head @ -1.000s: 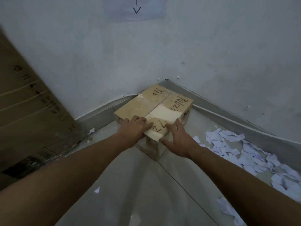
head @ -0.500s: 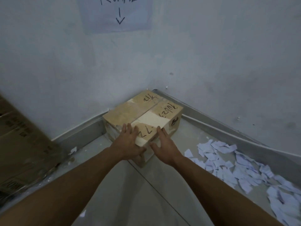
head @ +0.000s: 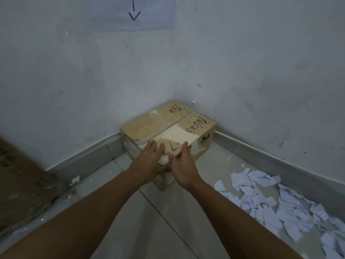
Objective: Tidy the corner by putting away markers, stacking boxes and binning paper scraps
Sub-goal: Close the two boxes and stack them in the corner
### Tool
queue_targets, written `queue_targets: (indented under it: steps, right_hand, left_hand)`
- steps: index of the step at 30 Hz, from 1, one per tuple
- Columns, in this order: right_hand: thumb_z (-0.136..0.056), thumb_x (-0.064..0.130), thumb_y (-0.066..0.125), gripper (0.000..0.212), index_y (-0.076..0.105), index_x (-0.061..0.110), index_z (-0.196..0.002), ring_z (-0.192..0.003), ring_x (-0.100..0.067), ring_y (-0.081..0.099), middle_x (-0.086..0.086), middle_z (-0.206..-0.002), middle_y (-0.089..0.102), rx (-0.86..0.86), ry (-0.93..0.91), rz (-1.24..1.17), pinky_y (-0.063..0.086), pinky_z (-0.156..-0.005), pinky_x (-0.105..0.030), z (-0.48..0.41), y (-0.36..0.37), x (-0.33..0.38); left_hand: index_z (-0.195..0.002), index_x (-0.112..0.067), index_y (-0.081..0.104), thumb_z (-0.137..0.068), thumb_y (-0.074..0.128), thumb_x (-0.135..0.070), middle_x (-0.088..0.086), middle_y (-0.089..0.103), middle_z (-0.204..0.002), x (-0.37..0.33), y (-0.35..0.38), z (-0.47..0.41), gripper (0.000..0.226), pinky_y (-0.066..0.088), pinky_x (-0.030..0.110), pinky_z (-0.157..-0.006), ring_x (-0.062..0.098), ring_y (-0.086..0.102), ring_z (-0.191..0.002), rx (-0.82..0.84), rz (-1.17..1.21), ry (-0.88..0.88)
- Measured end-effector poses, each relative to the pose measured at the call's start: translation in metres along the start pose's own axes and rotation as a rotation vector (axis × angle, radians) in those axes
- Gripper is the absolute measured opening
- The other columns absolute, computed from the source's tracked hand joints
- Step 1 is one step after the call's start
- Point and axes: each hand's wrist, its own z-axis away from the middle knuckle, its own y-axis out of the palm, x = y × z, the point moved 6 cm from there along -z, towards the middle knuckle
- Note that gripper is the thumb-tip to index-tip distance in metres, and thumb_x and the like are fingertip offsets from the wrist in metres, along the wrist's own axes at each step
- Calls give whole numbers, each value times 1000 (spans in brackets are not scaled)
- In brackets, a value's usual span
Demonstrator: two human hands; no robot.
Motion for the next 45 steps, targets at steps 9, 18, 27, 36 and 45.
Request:
queue_targets:
  steps: [9,18,27,36,45]
  right_hand:
    - [-101,35,53,78,5,17,-160,-153,-21,12,-8,-167,5,74,-3,60,20,-119,-35,3,-21,-12]
    - [-99,25,54,51,40,11,-146,-133,-27,45,-10,-148,44,-48,-86,181,38,-109,-38,30,-44,0]
    - [-91,23,59,12,66,18,-83,-78,-16,65,3,-82,70,-267,-103,166,57,-76,-41,61,-122,5]
    - [-93,21,59,15,63,21,-78,-78,-19,64,1,-80,69,-490,41,198,49,-73,-29,139,-234,-46]
    - [-94,19,59,15,66,15,-81,-74,-13,63,2,-79,69,-734,231,184,44,-63,-20,263,-334,-111]
  left_hand:
    - [-156,-31,11,-94,57,-45,7,5,-165,-22,-2,15,78,23,45,-117,32,6,-150,-65,-100,-88]
    - [-142,-29,44,-93,53,-48,3,33,-155,-44,-15,33,54,22,51,-116,25,24,-144,-265,-67,-126]
    - [-96,-22,71,-93,55,-32,-3,68,-98,-120,-34,40,19,44,33,-74,19,56,-92,-480,79,165]
    - [-91,-20,72,-91,59,-27,-6,71,-90,-235,-11,35,15,53,30,-74,13,64,-83,-319,387,283]
    - [-83,-24,70,-90,59,-29,-11,71,-86,-376,37,69,14,52,30,-75,12,64,-83,-135,491,517]
